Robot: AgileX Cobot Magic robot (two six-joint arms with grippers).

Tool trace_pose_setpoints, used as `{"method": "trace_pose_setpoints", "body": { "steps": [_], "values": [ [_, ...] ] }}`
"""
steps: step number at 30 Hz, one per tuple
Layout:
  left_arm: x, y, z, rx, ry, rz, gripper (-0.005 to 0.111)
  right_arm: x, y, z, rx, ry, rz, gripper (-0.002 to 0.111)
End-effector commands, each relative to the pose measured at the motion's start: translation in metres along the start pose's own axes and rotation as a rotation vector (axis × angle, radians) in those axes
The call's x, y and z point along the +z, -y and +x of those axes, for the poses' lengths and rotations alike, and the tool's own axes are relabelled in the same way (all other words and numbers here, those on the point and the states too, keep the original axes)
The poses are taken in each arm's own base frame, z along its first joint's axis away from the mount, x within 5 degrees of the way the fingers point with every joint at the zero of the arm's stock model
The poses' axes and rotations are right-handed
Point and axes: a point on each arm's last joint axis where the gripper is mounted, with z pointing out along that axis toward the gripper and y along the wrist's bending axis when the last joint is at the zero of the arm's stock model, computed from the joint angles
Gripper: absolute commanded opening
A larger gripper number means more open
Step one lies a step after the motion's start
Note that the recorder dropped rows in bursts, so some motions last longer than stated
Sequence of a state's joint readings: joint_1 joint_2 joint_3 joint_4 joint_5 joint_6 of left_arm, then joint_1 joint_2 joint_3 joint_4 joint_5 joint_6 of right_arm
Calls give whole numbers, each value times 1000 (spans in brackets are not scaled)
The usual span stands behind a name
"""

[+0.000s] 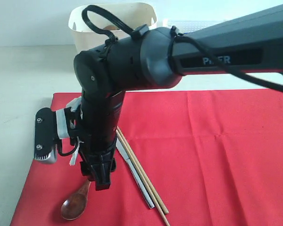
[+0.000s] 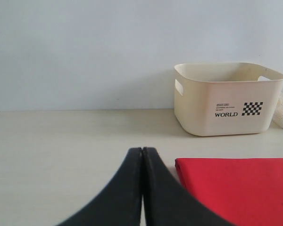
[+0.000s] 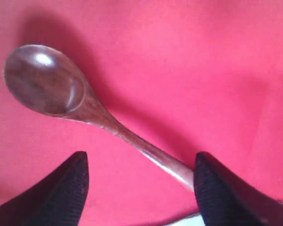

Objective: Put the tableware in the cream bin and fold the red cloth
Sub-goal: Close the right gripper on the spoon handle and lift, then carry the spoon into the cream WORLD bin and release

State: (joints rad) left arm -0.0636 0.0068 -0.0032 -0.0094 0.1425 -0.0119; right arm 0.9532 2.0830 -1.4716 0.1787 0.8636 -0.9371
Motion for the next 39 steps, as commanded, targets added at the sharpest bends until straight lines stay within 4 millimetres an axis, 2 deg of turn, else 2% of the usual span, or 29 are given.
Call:
{"method": "trace_pose_setpoints", "body": {
  "steps": [1, 5, 12, 25, 27, 32, 39],
  "values": [
    [0, 1, 1, -14, 5, 10, 1, 15, 7, 3, -77, -63, 14, 62],
    [0, 1, 1, -14, 5, 10, 1, 33, 9, 8, -119, -97, 6, 62],
    [0, 1, 1, -14, 5, 10, 1, 36, 10, 7, -129, -85, 23, 59],
    [0, 1, 1, -14, 5, 10, 1, 31, 13, 4, -159, -63, 58, 6],
    [0, 1, 1, -14, 5, 10, 1, 24, 14, 2, -161, -44, 84, 0],
    [0, 1, 1, -14, 5, 10, 1, -8, 19, -8, -161, 38, 189, 0],
    [0, 1, 1, -14, 5, 10, 1, -77, 27, -16, -100, 211, 404, 0]
  ]
}}
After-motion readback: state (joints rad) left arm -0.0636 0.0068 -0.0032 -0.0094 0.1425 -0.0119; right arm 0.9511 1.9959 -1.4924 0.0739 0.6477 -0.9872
